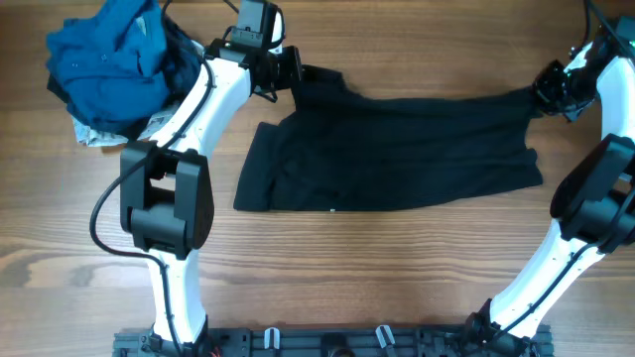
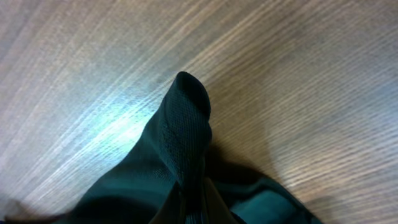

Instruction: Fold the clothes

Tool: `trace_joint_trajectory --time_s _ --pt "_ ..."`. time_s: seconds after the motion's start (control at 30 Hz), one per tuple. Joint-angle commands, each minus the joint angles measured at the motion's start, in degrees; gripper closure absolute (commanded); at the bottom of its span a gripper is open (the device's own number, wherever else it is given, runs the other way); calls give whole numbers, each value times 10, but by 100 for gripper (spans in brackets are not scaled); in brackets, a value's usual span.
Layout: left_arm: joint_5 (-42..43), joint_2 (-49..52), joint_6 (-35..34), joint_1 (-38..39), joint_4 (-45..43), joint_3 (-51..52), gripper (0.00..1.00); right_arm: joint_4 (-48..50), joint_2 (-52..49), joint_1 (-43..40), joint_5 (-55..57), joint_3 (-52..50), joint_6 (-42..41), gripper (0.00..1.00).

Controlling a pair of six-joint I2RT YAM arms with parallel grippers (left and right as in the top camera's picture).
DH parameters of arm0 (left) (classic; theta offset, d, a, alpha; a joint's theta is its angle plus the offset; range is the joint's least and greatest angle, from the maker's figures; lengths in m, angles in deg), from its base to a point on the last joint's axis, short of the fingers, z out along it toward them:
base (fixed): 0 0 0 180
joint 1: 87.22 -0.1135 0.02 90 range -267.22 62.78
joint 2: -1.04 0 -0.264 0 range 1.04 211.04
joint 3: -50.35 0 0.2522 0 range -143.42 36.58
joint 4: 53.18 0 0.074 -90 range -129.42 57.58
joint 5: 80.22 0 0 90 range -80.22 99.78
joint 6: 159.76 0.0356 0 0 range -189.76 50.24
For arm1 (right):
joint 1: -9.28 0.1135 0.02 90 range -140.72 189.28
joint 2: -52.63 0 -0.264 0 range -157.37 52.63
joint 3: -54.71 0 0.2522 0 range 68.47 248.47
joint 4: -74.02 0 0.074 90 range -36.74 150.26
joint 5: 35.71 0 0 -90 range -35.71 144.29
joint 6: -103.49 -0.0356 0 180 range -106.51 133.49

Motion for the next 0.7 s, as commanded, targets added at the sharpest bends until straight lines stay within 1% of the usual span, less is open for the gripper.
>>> trace_joint_trajectory --time_s 0.0,0.13,0.27,0.3,0.37,0.43,0.5,0.57,0.67 --pt "-3 -30 5 -7 8 -10 96 -2 -9 -3 50 16 0 95" --pt "-3 -45 5 -10 19 -10 96 -3 -8 -3 53 16 31 96" --pt "-3 -54 5 -10 26 -10 96 -3 -7 -3 52 30 31 96" --pt "-3 -54 5 -10 28 -10 96 -1 -7 -3 53 34 31 93" --pt "-3 -54 5 -10 31 -10 96 2 -4 -3 50 39 32 92" --pt "-3 -54 5 -10 33 -10 96 3 -1 -3 21 40 55 94" --pt "-3 -54 7 -10 33 -10 96 6 3 -4 -9 40 73 94" --pt "-3 -54 21 -10 33 -10 96 12 8 -4 -13 40 75 91" --pt "-3 -54 20 -10 33 -10 96 14 13 -4 -13 40 77 91"
